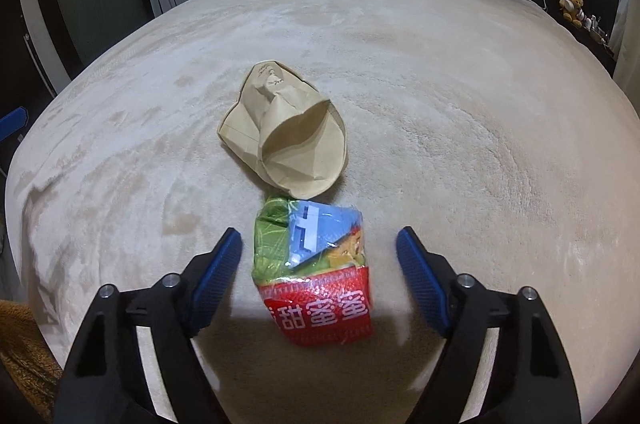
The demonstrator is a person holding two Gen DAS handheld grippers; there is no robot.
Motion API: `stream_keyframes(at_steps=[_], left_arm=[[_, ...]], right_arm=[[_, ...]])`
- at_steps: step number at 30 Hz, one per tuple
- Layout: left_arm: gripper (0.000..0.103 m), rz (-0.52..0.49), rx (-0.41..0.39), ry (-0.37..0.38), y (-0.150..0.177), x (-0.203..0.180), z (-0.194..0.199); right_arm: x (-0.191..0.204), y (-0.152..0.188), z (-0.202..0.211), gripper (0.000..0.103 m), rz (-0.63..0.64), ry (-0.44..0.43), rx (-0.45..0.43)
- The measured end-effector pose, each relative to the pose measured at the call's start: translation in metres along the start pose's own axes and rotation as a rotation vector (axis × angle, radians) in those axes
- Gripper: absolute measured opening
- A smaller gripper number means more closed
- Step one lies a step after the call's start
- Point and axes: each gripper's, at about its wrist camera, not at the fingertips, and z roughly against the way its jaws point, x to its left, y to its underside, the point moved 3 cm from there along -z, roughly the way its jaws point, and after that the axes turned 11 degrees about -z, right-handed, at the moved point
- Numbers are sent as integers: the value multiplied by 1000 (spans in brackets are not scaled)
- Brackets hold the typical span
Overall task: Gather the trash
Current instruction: 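Grasp the red-and-green snack bag with the right tool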
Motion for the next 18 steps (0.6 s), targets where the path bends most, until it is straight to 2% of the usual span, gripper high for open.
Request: stream_keyframes(at_steps=[1,2,11,18], left_arm=[[97,-2,1,12,0,0,-2],[97,-14,2,19,1,-2,-3],[97,-73,38,30,1,-18,-20],[97,-104,54,26,-5,-35,-38]], right_arm=[[0,0,1,54,6,1,-1],[0,-1,3,50,12,-7,-2],[-6,5,24,49,-1,-47,3],[-17,12,60,49,-56,-90,-43]])
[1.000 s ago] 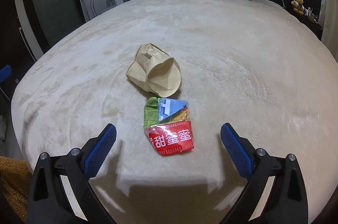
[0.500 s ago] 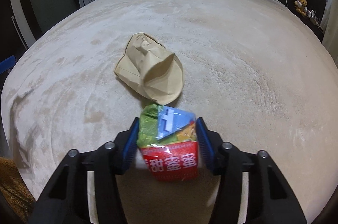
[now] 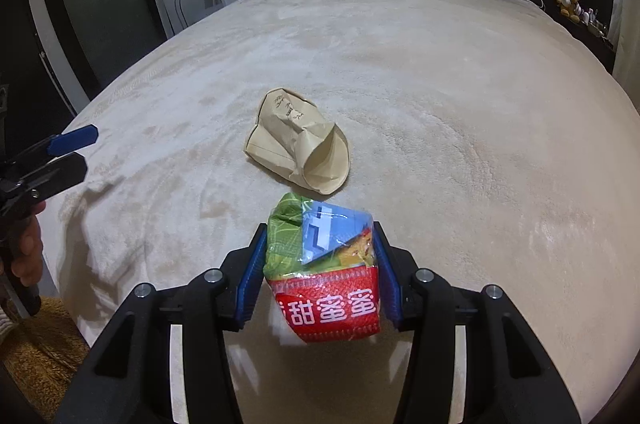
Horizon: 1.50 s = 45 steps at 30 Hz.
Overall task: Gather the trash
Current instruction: 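Grasp the red-and-green snack bag with the right tool, then grasp the crumpled brown paper bag with the left tool while the right tool holds the snack bag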
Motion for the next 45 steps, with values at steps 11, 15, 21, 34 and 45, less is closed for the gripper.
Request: stream_keyframes(at_steps=[11,15,21,34,45], left_arm=[[97,-46,-16,11,-30,-24,-48],[97,-43,5,24,-37,-26,-71],[97,-67,39,53,-39,-32,-102],[97,-37,73,187,-42,-33,-137],[97,-53,146,195,-42,-38,-160]], right_arm=[[-19,8,36,49,-36,-42,-37],[-28,9,42,49,-47,-45,-36],[-36,13,50,49,-46,-57,-34],[-39,14,54,49,-40,-78,-19],[-39,15,52,49,-39,-72,-12]])
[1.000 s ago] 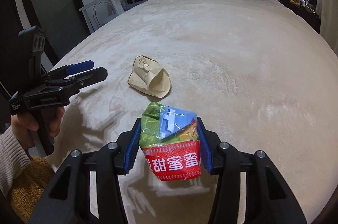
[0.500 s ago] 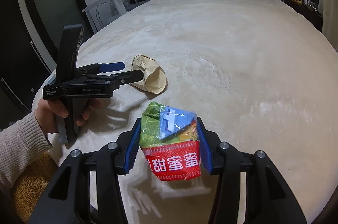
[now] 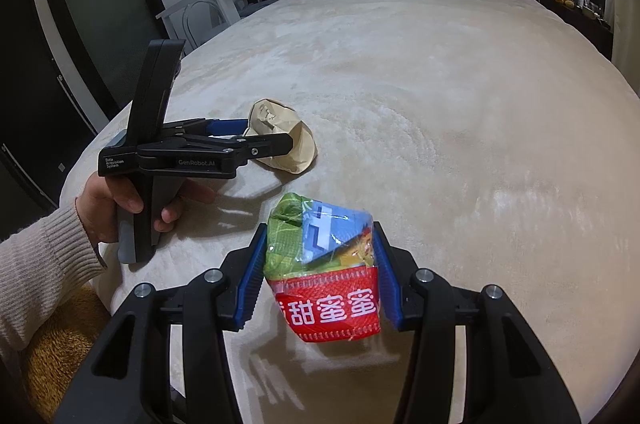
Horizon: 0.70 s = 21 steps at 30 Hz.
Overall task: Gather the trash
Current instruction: 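Grasp the crumpled brown paper bag with the left tool while the right tool holds the snack bag, then carry the paper bag and snack bag down to the floor trash bag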
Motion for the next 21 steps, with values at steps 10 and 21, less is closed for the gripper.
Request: stream_keyframes(at_steps=[10,21], left_arm=[[83,-37,19,-10,-5,-11,-5],[83,-47,28,-51,-6,-16,-2]], right_arm=[[0,-3,-4,49,-2,9,1],[-2,-6,-5,49,-4,21,-12]])
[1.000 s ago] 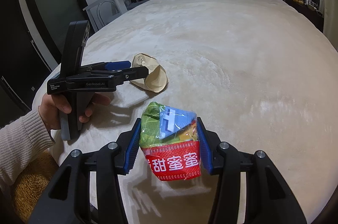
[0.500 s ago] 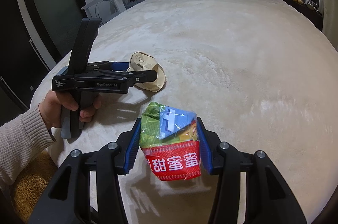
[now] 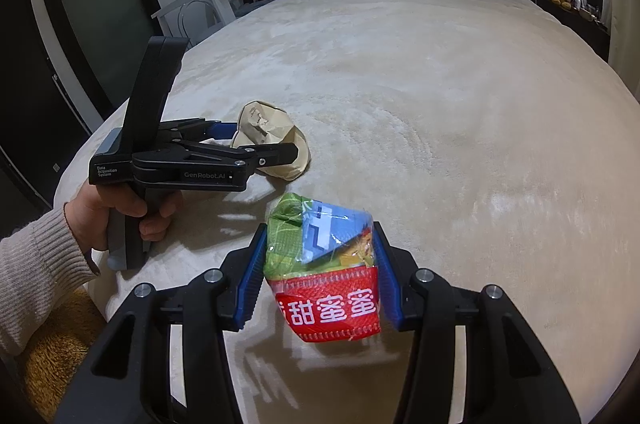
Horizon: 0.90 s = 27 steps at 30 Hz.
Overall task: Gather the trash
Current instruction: 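Carry the paper bag and snack bag down to the floor trash bag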
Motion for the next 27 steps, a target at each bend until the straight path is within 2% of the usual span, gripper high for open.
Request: stream_keyframes(at_steps=[9,11,16,22,27], left_arm=[[83,0,-47,-27,7,-13,34],[83,10,-55,-52,9,-16,43],[83,22,-114,-68,8,-23,73],[83,59,-177,-85,14,-29,107],[83,121,-190,-126,30,-33,126]], right_arm=[[-3,-2,13,49,-41,3,-49],[-5,-1,17,49,-53,4,-58],[-10,3,22,49,-80,15,-74],[-8,11,31,49,-88,34,-107],[1,24,35,49,-75,61,-128]])
